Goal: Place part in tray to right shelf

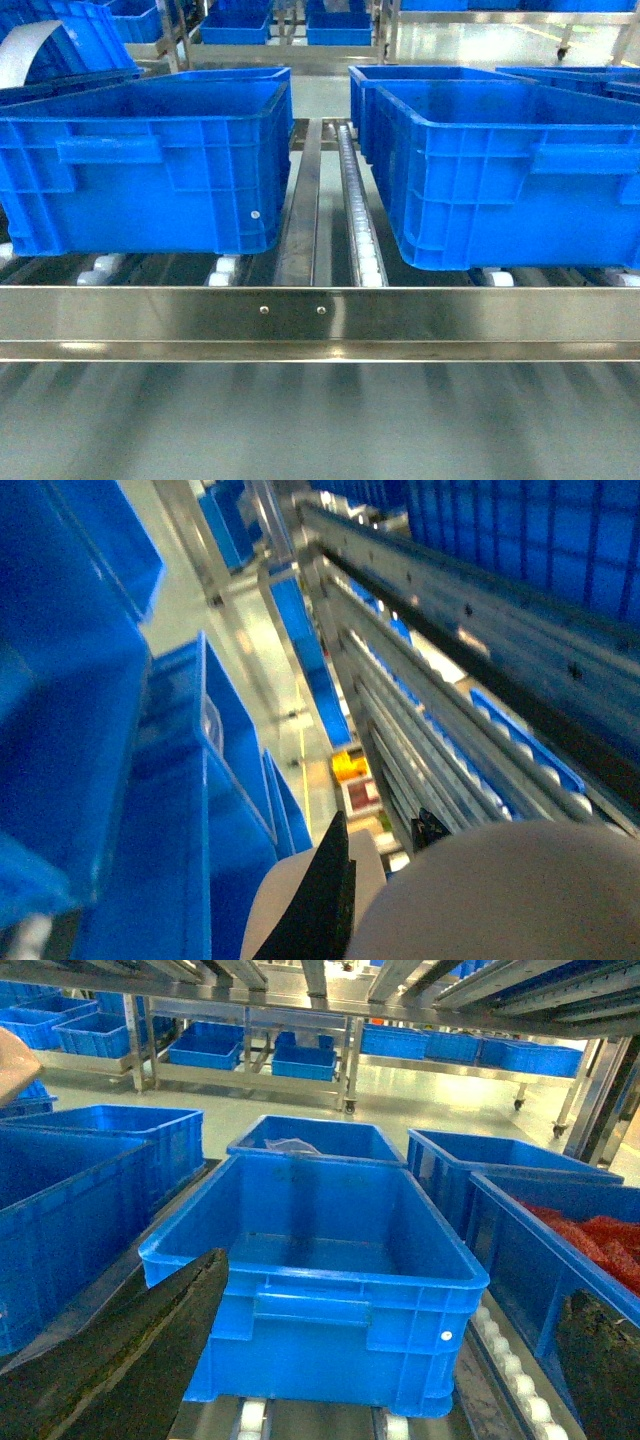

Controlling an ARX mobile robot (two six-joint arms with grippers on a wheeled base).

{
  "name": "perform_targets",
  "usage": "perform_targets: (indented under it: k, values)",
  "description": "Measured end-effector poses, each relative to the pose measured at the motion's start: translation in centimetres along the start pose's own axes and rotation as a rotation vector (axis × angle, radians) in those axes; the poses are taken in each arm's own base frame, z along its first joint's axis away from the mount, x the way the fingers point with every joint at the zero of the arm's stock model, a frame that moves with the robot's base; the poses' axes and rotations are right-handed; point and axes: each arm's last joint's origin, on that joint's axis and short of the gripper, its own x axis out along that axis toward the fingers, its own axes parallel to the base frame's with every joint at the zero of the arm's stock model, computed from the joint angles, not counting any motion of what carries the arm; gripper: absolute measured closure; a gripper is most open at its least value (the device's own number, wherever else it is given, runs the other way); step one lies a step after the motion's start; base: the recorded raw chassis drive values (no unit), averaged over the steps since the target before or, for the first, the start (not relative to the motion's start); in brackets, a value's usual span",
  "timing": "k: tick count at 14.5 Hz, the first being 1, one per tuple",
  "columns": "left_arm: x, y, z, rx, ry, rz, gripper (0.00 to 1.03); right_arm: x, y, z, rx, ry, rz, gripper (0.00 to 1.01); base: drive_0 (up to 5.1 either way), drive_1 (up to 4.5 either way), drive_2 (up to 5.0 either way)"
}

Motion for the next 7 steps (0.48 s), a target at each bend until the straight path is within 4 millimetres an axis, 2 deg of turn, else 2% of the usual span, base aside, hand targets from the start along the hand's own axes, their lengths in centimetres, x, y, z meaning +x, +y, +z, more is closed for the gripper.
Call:
perform_targets:
  k: [2,3,4,5,6,7]
  values:
    - [2.3,-0.3,2.7,0.066,-0.181,0.082,0.90,0.0,0.0,0.0,0.000,0.000,0.000,0.03,0.0,0.00,0.0]
    - [3.7,0.1,4.2,0.126,-0.297,0.167,0.90,0.0,0.0,0.0,0.000,0.000,0.000,0.03,0.0,0.00,0.0]
    - [5.5,1.2,6.5,0.216,-0.439,0.187,0.90,0.0,0.0,0.0,0.000,0.000,0.000,0.03,0.0,0.00,0.0]
    - [5.8,3.2,9.7,0.314,-0.551,0.260,0.90,0.0,0.0,0.0,0.000,-0.002,0.000,0.03,0.0,0.00,0.0]
    - [4.0,5.2,11.3,0.417,-0.601,0.383,0.90,0.0,0.0,0.0,0.000,-0.001,-0.002,0.03,0.0,0.00,0.0]
    - [2.9,5.6,12.9,0.477,-0.671,0.449,0.90,0.0,0.0,0.0,0.000,-0.001,-0.001,0.03,0.0,0.00,0.0]
